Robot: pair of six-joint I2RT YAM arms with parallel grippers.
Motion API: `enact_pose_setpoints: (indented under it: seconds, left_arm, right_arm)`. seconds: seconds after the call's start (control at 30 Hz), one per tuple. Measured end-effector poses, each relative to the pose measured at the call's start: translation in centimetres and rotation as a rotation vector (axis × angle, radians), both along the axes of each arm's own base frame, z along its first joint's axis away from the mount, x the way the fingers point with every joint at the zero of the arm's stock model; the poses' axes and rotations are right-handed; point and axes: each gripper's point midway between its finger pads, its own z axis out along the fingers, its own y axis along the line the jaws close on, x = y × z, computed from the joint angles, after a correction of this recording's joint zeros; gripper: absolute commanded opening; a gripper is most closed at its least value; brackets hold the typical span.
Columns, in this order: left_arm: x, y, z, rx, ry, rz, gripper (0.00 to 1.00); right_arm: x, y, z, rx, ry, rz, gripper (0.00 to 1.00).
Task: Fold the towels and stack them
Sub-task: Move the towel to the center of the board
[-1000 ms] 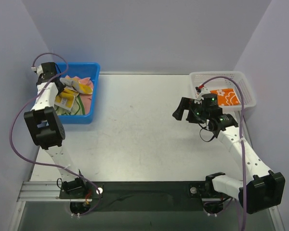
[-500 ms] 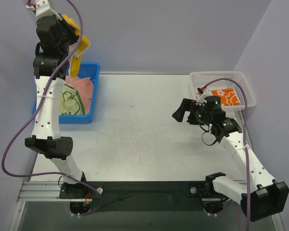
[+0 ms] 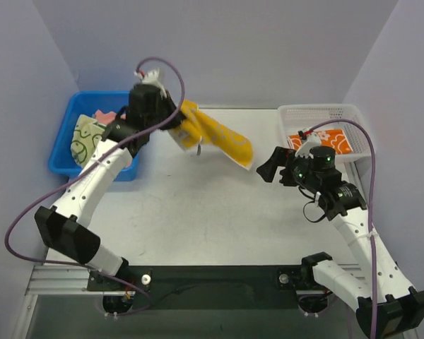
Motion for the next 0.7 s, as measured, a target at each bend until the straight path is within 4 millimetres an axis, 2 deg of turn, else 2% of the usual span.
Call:
enact_pose_setpoints:
  seconds: [0.03,0.07,0.13,0.2,0.23,0.27,0.33,0.37,0.43,0.57,0.63,0.7]
  left_arm:
    - [-1.1,-0.2,-3.5,0.004,0.061,-0.009,0.09]
    - [-2.9,0.0,-7.9,0.025,0.162,-0.014,0.12]
    - [-7.1,0.3,-15.9,0.074,0.341,-0.031,0.26]
    - [-12.7,0.4,-22.6,0.126,0.501,-0.071,0.39]
    - [-15.9,0.5,-25.2,0.158,0.571,-0.099,0.54]
    - [-19.5,0.7,-27.3,0.193,0.633,-0.139,0.61]
    - [-24.4,1.4,-28.8,0.222,0.691,-0.198,0.75]
    - [-26.0,1.7,-28.6,0.216,0.693,-0.216,0.79]
    - [-27.3,2.1,-27.3,0.183,0.664,-0.231,0.85]
    - [-26.4,1.7,-24.0,0.158,0.574,-0.25,0.84]
    - [-24.8,1.0,-23.1,0.209,0.554,-0.255,0.83]
    - [-22.5,-0.3,-22.5,0.272,0.533,-0.264,0.8]
  right_arm:
    - [-0.1,0.0,-0.1,-0.001,0.004,0.0,0.99]
    - [-0.3,-0.1,-0.3,-0.005,0.012,0.0,0.99]
    - [-0.7,0.0,-1.0,-0.012,0.037,0.004,0.99]
    - [-1.3,0.0,-2.3,-0.023,0.072,0.012,0.99]
    - [-1.6,0.0,-3.0,-0.029,0.093,0.016,0.99]
    - [-2.0,0.1,-3.9,-0.038,0.121,0.021,0.99]
    - [-2.7,0.2,-5.3,-0.057,0.176,0.032,0.95]
    - [-2.9,0.3,-6.0,-0.064,0.202,0.038,0.93]
    - [-3.2,0.6,-7.5,-0.083,0.255,0.041,0.85]
    - [-3.8,0.4,-11.2,-0.137,0.377,0.014,0.74]
    - [-3.9,-0.2,-12.7,-0.17,0.427,-0.021,0.69]
    - [-3.7,-1.1,-13.8,-0.207,0.458,-0.072,0.63]
